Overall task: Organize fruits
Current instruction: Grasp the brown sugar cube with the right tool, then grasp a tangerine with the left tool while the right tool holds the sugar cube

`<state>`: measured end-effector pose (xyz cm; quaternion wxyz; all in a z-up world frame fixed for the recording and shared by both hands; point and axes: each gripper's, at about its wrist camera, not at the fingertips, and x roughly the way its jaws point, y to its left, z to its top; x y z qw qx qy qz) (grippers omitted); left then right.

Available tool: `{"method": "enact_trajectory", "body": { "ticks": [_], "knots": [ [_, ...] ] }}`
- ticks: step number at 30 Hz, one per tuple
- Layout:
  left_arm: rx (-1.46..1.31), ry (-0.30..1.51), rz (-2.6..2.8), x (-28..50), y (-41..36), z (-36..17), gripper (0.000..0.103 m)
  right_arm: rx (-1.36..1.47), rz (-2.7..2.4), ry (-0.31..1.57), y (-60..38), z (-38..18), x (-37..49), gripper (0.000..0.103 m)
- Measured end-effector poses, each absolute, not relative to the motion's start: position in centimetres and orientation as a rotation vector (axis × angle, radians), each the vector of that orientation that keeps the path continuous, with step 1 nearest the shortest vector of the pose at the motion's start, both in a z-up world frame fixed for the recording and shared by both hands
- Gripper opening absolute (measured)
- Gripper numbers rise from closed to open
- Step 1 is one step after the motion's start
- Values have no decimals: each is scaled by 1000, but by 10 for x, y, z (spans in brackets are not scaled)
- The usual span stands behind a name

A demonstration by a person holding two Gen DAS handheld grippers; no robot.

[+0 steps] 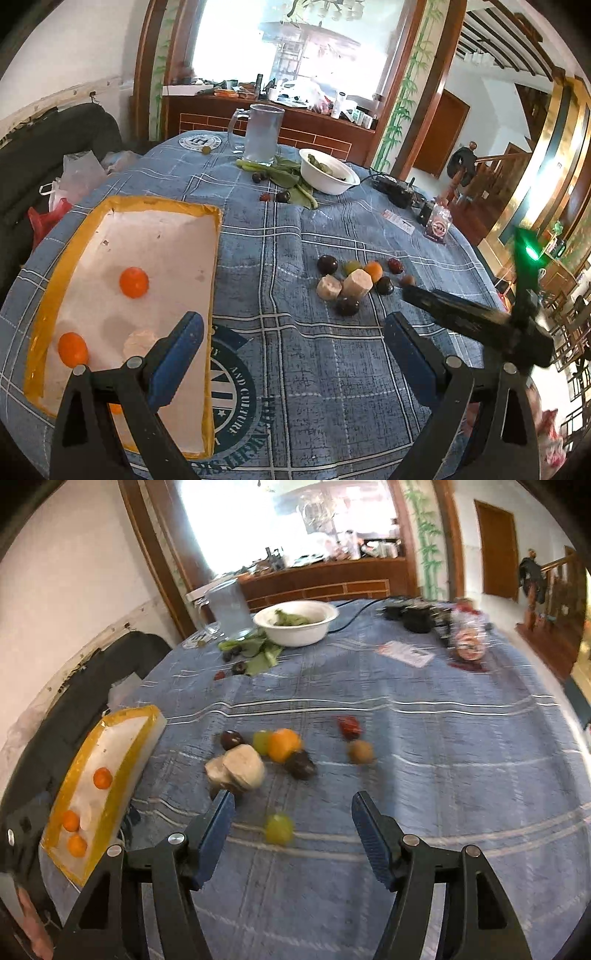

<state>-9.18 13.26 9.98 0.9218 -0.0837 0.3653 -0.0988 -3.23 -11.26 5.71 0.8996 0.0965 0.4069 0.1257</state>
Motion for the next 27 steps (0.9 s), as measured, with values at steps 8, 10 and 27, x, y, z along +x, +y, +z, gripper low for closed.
{"method": "enact_trajectory", "body": {
  "ticks": [8,10,27],
  "knots": [
    [-179,771,-194,-92,146,89,98,95,213,905,-61,33,21,69],
    [-182,776,-196,-91,149,86,98,65,212,907,-52,34,25,63],
    [-172,781,-240,-89,122,76,98,230,228,806,-130,62,-33,34]
  ]
}}
